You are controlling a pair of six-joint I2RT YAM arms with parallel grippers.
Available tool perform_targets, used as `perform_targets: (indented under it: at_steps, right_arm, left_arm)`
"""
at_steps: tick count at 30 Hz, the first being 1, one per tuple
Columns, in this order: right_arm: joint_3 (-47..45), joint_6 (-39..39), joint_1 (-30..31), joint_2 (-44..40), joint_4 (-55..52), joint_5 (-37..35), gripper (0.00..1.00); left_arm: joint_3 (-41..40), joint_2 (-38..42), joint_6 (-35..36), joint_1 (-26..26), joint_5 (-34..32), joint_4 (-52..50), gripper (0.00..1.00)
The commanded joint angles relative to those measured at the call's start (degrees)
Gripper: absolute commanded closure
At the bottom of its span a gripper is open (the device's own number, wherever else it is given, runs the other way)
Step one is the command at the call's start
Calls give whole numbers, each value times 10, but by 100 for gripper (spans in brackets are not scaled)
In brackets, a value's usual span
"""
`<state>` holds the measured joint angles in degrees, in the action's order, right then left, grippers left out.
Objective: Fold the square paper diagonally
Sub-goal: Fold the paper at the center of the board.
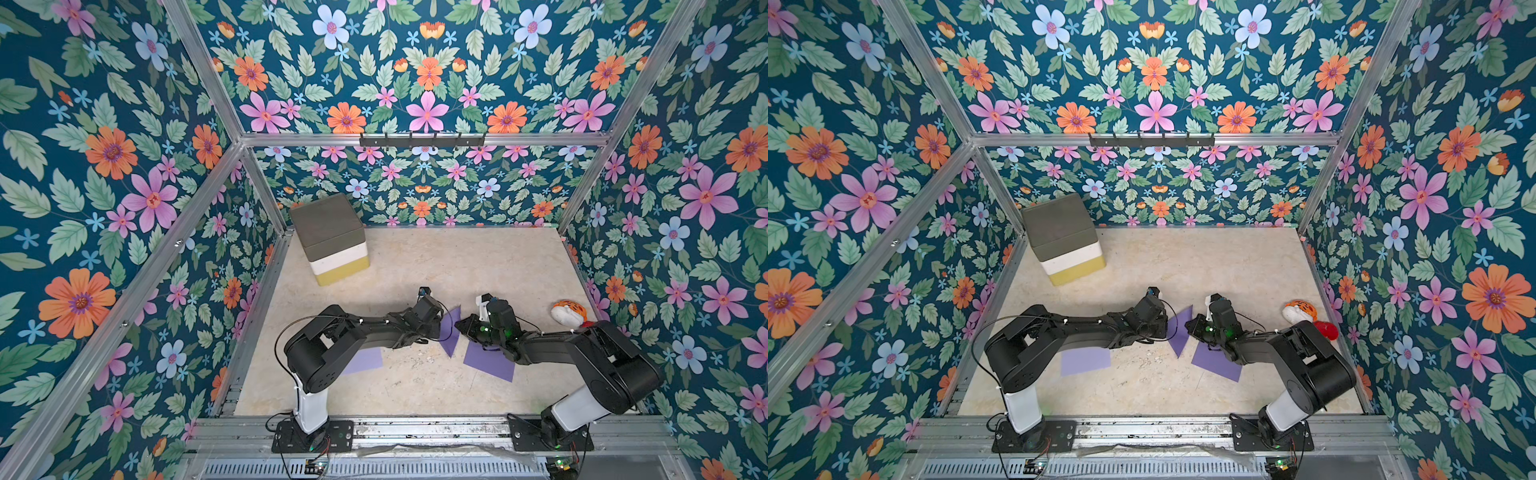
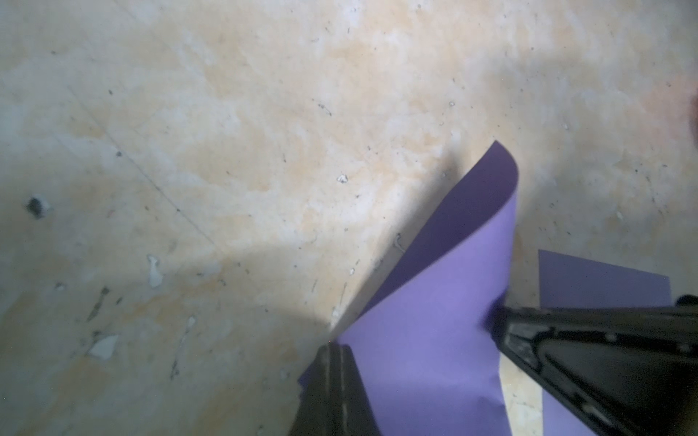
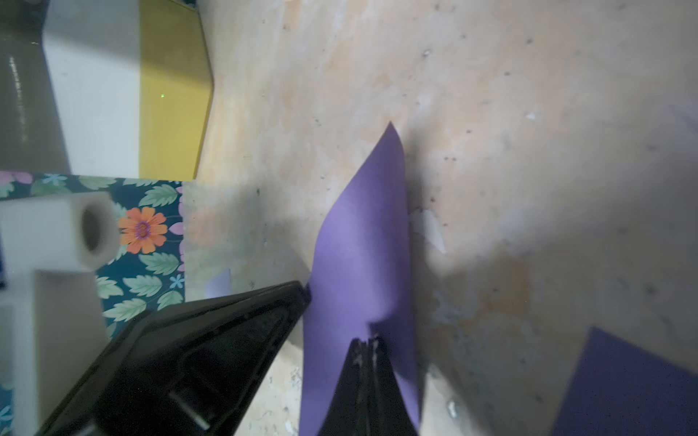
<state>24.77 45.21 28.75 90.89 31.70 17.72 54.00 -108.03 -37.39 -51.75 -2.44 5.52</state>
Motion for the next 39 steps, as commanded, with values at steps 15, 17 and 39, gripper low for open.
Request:
perform_targets:
  at_steps: [15, 17, 39]
  right_arm:
    - [21, -82, -2, -80, -184, -150, 98]
    - [26, -85, -1, -95, -170, -119, 98]
    - [67, -88, -1, 30, -105, -101, 100]
  left_arm:
    - [-8, -37, 11, 1, -18, -249, 100]
    - [-8, -37, 10, 1, -18, -249, 100]
    - [-6, -37, 14, 0, -10, -249, 100]
